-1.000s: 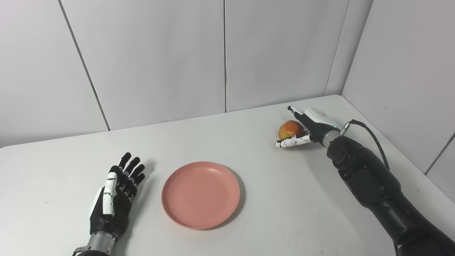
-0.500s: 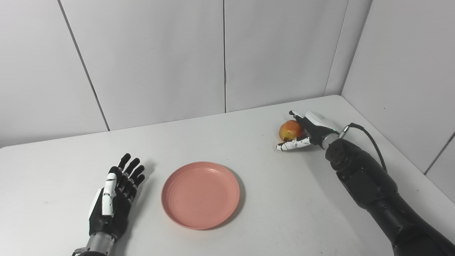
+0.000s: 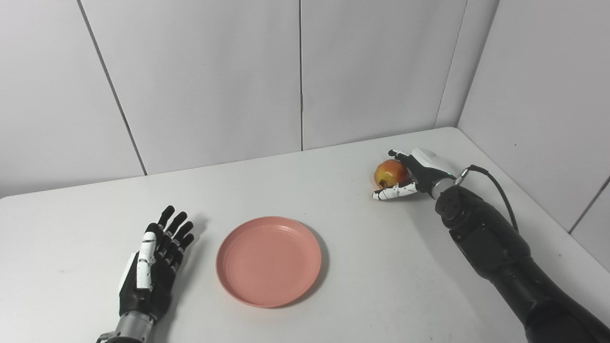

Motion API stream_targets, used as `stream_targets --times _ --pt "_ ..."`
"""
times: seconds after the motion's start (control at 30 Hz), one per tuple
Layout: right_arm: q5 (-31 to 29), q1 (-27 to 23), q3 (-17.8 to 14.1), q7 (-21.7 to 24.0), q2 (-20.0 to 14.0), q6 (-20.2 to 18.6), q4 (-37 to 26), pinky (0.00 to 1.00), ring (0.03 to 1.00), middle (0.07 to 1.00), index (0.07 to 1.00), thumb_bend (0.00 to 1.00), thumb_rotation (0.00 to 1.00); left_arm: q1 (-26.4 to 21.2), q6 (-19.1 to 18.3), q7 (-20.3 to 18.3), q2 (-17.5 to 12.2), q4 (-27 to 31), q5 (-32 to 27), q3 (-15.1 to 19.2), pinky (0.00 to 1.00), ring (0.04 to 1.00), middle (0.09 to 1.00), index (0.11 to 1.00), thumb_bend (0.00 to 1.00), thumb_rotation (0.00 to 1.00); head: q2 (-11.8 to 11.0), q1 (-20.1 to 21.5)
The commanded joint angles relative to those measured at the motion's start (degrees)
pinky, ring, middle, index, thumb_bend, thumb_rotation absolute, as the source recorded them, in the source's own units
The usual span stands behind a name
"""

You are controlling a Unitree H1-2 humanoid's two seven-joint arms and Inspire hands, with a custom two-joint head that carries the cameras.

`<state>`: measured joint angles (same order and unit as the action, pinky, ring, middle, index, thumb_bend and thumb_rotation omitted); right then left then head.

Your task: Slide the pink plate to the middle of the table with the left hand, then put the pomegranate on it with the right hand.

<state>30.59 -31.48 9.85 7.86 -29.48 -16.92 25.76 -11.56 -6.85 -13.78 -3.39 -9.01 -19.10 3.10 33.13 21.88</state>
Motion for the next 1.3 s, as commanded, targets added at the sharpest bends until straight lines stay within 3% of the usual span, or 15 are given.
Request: stream_targets --times 0.0,0.1,0.57,0.8,0.83,0.9,1.27 --pt "-0.25 -2.45 -0.76 -2.15 0.00 1.25 -0.12 0.74 0.826 0.866 0.868 0.99 0.45 1.22 -2.69 0.50 -0.37 -1.07 0.59 -0.25 0.96 0.935 0.943 0.941 0.38 1.00 0.02 -0.04" --pt "-1.05 -2.38 -1.17 -3.68 0.49 1.85 0.23 0.68 0.772 0.825 0.842 0.95 0.44 1.25 -2.51 0.45 -0.40 -1.08 0.70 -0.32 0.95 0.932 0.941 0.940 0.38 1.00 0.02 -0.04" --pt "-4.54 -1.49 -4.55 -16.13 3.73 14.96 3.41 0.49 0.555 0.606 0.628 0.63 0.29 1.21 -2.50 0.49 -0.31 -1.19 0.57 -0.22 0.96 0.935 0.942 0.943 0.38 1.00 0.03 -0.09" --pt "-5.22 -1.61 -4.64 -16.62 4.39 14.81 3.56 0.45 0.509 0.550 0.570 0.55 0.10 1.13 -2.76 0.59 -0.26 -1.28 0.54 -0.20 0.96 0.938 0.945 0.944 0.39 1.00 -0.01 -0.31" --pt "-5.32 -1.59 -4.67 -16.68 4.41 14.89 3.60 0.44 0.497 0.537 0.516 0.52 0.12 1.10 -2.89 0.72 -0.22 -1.29 0.59 -0.19 0.96 0.936 0.943 0.941 0.39 1.00 -0.01 -0.31" --pt "-5.73 -1.39 -4.89 -16.60 4.49 14.74 3.13 0.44 0.488 0.527 0.498 0.51 0.13 1.06 -2.94 0.77 -0.15 -1.28 0.53 -0.15 0.96 0.936 0.943 0.941 0.39 1.00 0.00 -0.30" --pt "-4.80 -0.79 -4.75 -16.36 3.67 13.06 1.76 0.41 0.459 0.500 0.489 0.50 0.13 1.21 -2.68 0.52 -0.32 -0.96 0.84 -0.38 0.96 0.937 0.946 0.944 0.39 1.00 0.16 -0.28"
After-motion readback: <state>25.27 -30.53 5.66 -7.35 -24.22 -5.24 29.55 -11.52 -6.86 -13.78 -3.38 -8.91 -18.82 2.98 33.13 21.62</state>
